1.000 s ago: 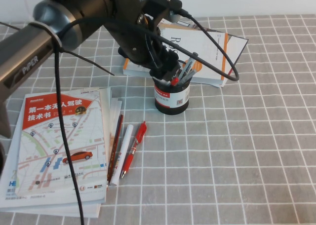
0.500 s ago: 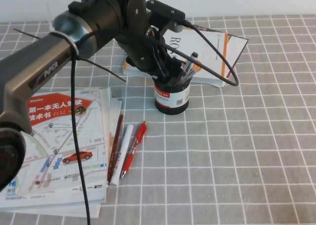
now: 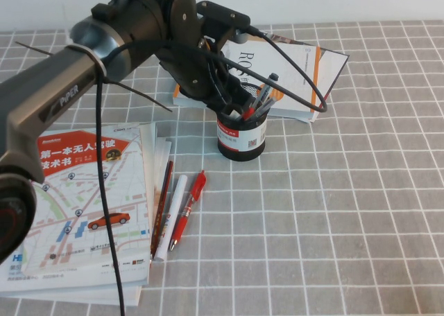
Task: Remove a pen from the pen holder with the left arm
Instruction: 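Take a marker out of the pen holder and lay it on the table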
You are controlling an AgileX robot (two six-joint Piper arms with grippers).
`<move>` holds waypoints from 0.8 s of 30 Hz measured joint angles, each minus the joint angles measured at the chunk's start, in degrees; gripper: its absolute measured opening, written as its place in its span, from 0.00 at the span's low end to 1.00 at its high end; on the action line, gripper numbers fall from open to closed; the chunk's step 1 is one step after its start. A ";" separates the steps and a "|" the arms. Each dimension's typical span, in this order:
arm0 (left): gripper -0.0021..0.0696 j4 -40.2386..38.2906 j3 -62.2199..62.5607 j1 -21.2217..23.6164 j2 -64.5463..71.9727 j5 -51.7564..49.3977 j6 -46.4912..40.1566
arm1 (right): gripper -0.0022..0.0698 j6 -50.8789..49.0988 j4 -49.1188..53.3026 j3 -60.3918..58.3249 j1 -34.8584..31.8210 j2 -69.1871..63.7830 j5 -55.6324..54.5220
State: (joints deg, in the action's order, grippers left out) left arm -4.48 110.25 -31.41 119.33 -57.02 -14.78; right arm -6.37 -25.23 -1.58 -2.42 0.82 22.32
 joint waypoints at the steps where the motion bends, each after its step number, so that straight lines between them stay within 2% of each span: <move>1: 0.35 0.00 0.00 0.00 0.00 0.15 0.00 | 0.01 0.00 0.00 0.00 0.00 0.00 0.00; 7: 0.20 0.00 0.00 0.00 0.02 0.36 0.00 | 0.01 0.00 0.00 0.00 0.00 0.00 0.00; 17: 0.20 2.19 6.71 0.10 -0.01 -8.68 0.34 | 0.01 0.00 0.00 0.00 0.00 0.00 0.00; 24: 0.20 3.08 13.94 0.10 -4.77 -14.15 1.97 | 0.01 0.00 0.00 0.00 0.00 0.00 0.00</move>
State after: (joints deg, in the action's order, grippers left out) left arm -1.40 124.19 -31.31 114.56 -71.17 -12.81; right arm -6.37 -25.23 -1.58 -2.42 0.82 22.32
